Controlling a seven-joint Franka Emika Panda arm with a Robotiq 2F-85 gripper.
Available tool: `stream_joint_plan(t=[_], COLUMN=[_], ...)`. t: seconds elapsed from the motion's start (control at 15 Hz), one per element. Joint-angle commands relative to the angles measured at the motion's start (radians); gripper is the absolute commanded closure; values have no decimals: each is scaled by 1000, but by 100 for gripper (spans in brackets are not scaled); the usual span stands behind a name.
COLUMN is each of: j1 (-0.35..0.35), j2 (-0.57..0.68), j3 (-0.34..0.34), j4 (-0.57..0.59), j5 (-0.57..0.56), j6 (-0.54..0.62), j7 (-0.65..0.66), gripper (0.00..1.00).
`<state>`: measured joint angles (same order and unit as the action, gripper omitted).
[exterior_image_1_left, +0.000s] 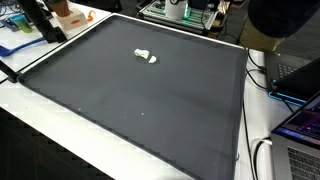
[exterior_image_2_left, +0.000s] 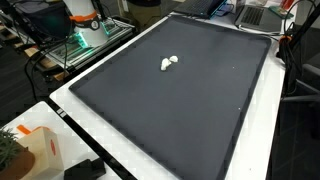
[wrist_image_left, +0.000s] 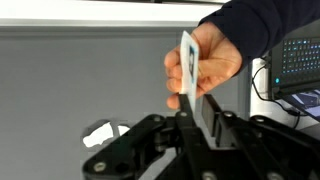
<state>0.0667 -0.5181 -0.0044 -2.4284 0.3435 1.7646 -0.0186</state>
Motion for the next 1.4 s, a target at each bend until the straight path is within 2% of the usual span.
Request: stream_joint_plan(t=[0.0, 0.47, 0.87, 0.93, 1.13, 1.33], j1=[-6, -8, -8, -14, -30, -19], j2=[18, 20, 20, -6, -67, -111], j3=[8, 9, 9, 10, 30, 60], j4=[24, 23, 23, -9, -137, -278], j5=[14, 2, 2, -6, -32, -51], j6=[-27, -3, -3, 14, 200, 459], j7=[21, 3, 0, 0, 0, 1], gripper=[100, 96, 96, 99, 99, 99])
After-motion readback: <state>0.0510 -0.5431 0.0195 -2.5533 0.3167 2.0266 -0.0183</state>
